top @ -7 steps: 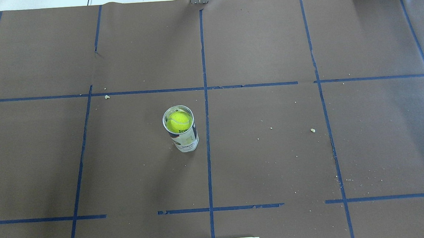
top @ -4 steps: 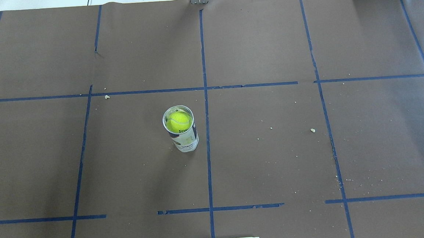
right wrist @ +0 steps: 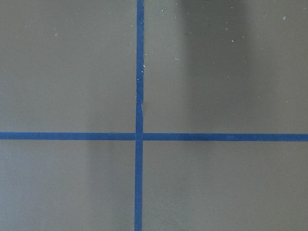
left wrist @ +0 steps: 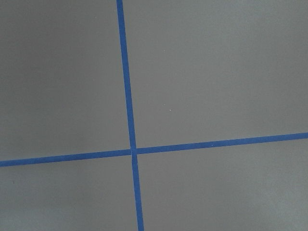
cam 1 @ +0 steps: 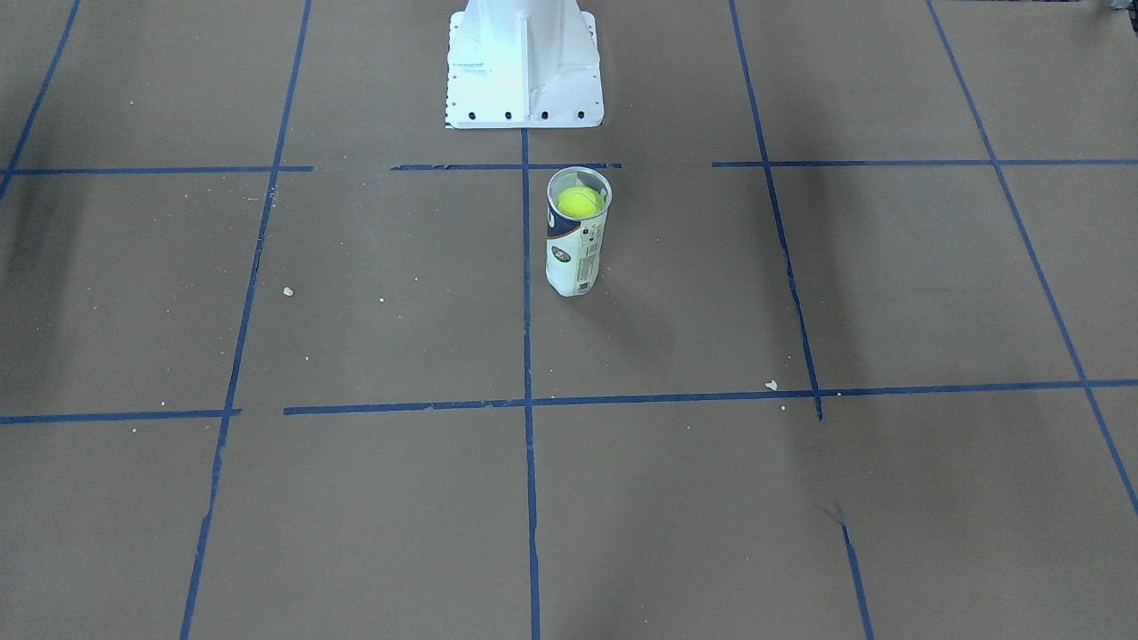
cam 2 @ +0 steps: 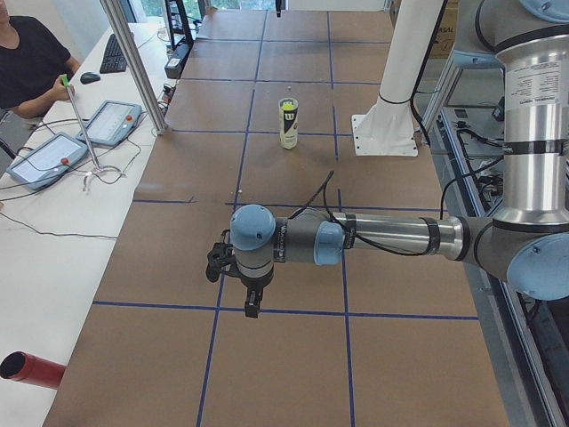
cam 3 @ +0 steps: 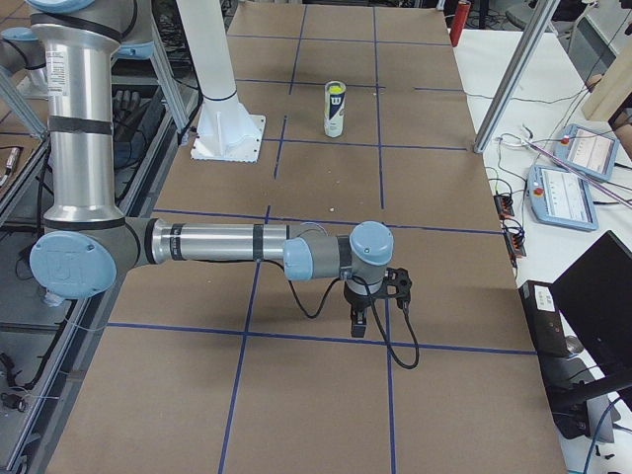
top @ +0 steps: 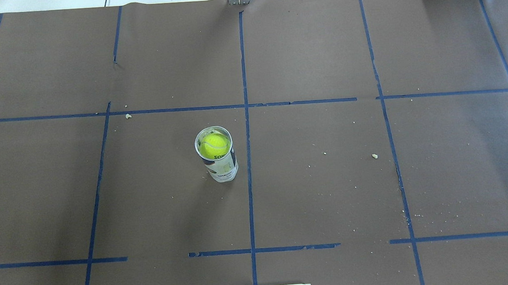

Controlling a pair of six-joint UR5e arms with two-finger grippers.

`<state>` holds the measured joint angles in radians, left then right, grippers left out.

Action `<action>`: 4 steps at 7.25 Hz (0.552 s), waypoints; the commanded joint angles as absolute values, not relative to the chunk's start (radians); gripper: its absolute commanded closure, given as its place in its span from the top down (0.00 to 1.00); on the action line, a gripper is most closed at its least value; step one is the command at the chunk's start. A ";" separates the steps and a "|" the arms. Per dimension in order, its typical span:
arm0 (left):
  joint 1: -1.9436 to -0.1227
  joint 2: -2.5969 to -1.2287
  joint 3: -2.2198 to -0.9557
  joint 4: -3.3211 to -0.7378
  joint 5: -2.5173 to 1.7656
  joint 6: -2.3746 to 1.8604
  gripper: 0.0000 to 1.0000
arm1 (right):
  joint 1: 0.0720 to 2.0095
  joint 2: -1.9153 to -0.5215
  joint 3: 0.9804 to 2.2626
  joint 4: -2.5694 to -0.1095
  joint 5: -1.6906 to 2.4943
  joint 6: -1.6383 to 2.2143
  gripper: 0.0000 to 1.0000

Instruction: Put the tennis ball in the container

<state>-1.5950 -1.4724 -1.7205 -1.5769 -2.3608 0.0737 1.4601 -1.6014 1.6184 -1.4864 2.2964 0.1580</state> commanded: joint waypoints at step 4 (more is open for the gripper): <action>-1.600 -1.474 -1.723 -1.577 -2.361 0.083 1.00 | 1.460 -1.601 1.618 -1.486 2.296 0.158 1.00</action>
